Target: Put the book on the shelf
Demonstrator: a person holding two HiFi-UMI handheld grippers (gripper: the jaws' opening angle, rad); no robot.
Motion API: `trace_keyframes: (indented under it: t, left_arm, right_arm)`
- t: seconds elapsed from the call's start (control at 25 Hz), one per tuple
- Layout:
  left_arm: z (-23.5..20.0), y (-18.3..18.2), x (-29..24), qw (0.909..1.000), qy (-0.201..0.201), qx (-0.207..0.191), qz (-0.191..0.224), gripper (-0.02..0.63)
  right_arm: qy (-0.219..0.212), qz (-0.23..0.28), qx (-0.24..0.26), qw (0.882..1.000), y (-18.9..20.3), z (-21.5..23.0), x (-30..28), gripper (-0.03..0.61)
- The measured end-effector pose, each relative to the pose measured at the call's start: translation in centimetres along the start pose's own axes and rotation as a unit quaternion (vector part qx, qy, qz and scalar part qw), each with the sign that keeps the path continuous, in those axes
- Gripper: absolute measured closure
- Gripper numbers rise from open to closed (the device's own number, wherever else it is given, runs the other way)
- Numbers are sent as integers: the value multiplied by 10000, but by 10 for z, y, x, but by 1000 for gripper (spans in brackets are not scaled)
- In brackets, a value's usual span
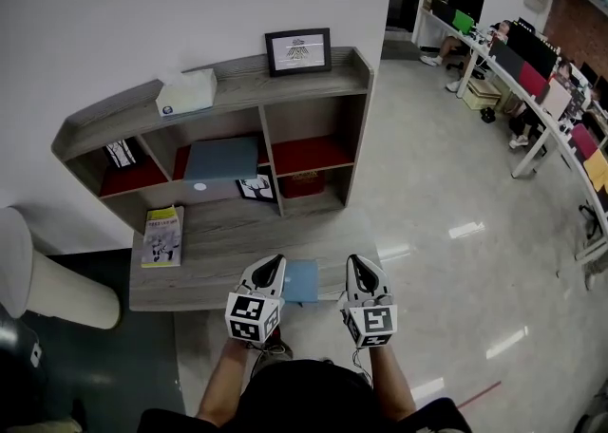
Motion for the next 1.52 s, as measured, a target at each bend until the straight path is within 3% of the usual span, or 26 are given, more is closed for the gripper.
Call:
trace_keyframes:
  t: [0.36,0.64,1.08,1.52]
  left_arm:
    - [63,40,33,9998,-70,82,-167,606]
    - [74,68,68,9986,-345,211,-336,606]
    - [32,106,110,9951,-728,302,-590,606]
    - [-24,168,121,9912,-771,657,-856,606]
  right_arm:
    - [-445,-111,59,9989,29,-9,64,548]
    - [-871,-294,24,9958,53,-37,89,548]
    - [-1299,-584,194,9896,71,-102,80,548]
    - [-1250,-1038,413,9859,124,-146,41,548]
Point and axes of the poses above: the fingertips, and each gripper's own axes: x backward along the fingers, z to its right, y out of its underside, the point moved 1 cm from there along x, backward along the fingers, and after that the axes turned 3 degrees about -z, right-handed, at the moved point
